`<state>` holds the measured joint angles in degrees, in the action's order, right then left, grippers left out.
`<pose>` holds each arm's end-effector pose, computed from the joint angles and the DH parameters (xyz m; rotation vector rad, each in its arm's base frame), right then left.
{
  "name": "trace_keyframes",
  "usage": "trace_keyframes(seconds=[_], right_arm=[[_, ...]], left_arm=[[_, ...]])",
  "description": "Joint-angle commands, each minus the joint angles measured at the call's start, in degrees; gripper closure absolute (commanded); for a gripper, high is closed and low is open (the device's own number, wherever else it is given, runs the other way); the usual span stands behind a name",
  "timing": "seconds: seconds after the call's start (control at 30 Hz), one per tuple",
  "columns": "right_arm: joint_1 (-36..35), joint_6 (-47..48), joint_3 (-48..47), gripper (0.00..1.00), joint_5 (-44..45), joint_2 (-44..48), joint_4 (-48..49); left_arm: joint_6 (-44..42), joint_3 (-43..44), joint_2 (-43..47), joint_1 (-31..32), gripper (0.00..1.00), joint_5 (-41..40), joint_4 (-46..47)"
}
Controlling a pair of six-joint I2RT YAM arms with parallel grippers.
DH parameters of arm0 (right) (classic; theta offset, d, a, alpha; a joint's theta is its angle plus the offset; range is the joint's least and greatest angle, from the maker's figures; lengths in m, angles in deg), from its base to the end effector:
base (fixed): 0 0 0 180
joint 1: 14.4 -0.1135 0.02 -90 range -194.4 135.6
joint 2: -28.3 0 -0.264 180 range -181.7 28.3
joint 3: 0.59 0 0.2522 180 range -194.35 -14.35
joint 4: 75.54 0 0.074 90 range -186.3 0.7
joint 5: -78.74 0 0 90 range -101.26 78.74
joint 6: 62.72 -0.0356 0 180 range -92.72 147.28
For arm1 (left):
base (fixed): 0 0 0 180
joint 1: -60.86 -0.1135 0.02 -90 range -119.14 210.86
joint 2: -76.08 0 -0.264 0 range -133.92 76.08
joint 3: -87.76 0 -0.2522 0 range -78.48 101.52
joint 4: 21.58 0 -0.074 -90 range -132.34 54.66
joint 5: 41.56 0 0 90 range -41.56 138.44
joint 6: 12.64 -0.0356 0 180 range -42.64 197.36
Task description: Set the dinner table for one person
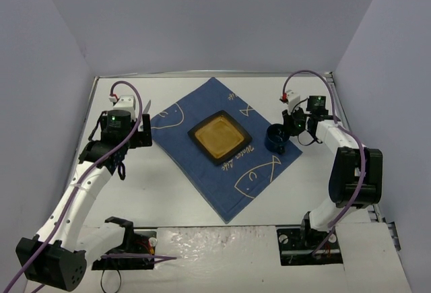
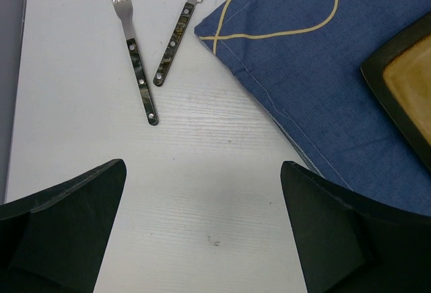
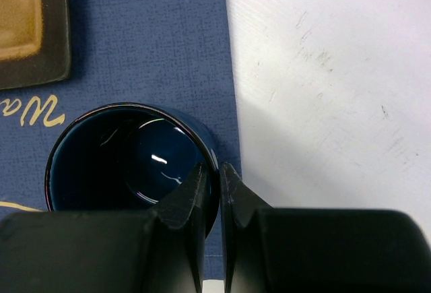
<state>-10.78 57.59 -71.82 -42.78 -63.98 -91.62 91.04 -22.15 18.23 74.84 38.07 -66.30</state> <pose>0.3495 -0.0035 0.2237 -0.7721 1.9770 0.2624 0.2130 -0.0464 0.3319 -0.1003 2.1263 -0.0916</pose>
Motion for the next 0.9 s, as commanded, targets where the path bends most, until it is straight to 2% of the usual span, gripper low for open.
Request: trace_keyframes(seconds=[0.0,0.1,0.33,0.43,0.63,0.7,0.77,0.87], right_arm=[[-0.28,0.68,-3.67,0.98,-1.37,-0.29,3.82],[-0.48,0.63,-3.27,0.85,-0.51,-0.56,3.87],[-0.66,0.03,-3.31,0.38,0.62,0.34,3.63],[-1.19,-0.82,-4.10,0.25,1.84,4.27,2.75],[-1.42,-4.98,-7.29,0.10,8.35,16.44,0.25],[-1.43,-6.87,-7.73,0.08,8.51,20.17,0.37],[-1.57,-9.73,-7.49,0.05,8.58,23.01,0.80],[-1.93,-16.64,-5.23,0.03,9.65,28.18,3.22]], left_arm=[[-0.88,0.49,1.33,0.08,0.03,-0.18,3.23],[-0.93,0.44,1.36,0.08,0.03,-0.18,3.19],[-1.27,0.34,1.24,0.08,0.03,0.53,3.37],[-0.90,0.17,1.32,0.08,0.03,0.59,3.37],[1.13,0.45,-1.40,0.00,0.03,-1.99,2.95],[1.40,0.89,-2.87,-0.08,0.03,-2.97,2.97],[1.96,1.70,-6.24,-0.85,0.03,-3.28,3.25],[4.32,4.85,-12.69,-4.80,0.03,0.55,2.84]])
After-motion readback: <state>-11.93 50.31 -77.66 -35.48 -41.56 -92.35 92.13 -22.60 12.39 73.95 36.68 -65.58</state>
